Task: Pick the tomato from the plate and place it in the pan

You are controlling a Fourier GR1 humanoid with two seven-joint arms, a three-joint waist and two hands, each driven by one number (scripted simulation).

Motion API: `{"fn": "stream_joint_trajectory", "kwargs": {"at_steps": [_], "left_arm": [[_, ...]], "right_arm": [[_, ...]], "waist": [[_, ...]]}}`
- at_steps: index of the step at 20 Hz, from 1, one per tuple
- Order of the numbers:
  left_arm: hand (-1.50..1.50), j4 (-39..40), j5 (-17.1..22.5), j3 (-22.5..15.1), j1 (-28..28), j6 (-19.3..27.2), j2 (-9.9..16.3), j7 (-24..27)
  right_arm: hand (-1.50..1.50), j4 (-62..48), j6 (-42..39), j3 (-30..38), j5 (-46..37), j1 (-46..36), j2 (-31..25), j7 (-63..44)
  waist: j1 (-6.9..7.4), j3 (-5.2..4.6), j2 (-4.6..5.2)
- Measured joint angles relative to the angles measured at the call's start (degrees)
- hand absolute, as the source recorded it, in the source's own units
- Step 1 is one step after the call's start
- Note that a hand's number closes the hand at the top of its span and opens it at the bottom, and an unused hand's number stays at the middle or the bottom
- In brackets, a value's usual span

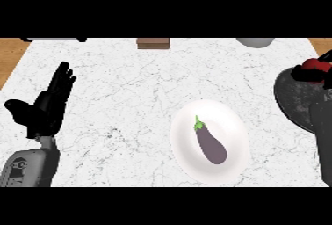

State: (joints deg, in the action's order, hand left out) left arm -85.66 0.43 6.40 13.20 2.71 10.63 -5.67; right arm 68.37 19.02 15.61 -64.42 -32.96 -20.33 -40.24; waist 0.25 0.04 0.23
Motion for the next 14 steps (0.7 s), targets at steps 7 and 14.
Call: {"fn": "stream_joint_trajectory", "kwargs": {"at_steps": [7,14], "left_arm": [[0.00,1.98,-0.65,-0.33,0.58,0.08,-0.72,2.27],[0.00,1.01,-0.86,-0.91,1.45,0.20,-1.07,0.86]], "right_arm": [[1.50,-19.37,9.78,6.50,2.56,0.00,-8.39,12.42],[1.50,-37.44,17.37,13.50,9.51,-3.40,-13.49,26.18]], "waist": [[0.71,0.06,0.30],[1.62,0.21,0.58]]}}
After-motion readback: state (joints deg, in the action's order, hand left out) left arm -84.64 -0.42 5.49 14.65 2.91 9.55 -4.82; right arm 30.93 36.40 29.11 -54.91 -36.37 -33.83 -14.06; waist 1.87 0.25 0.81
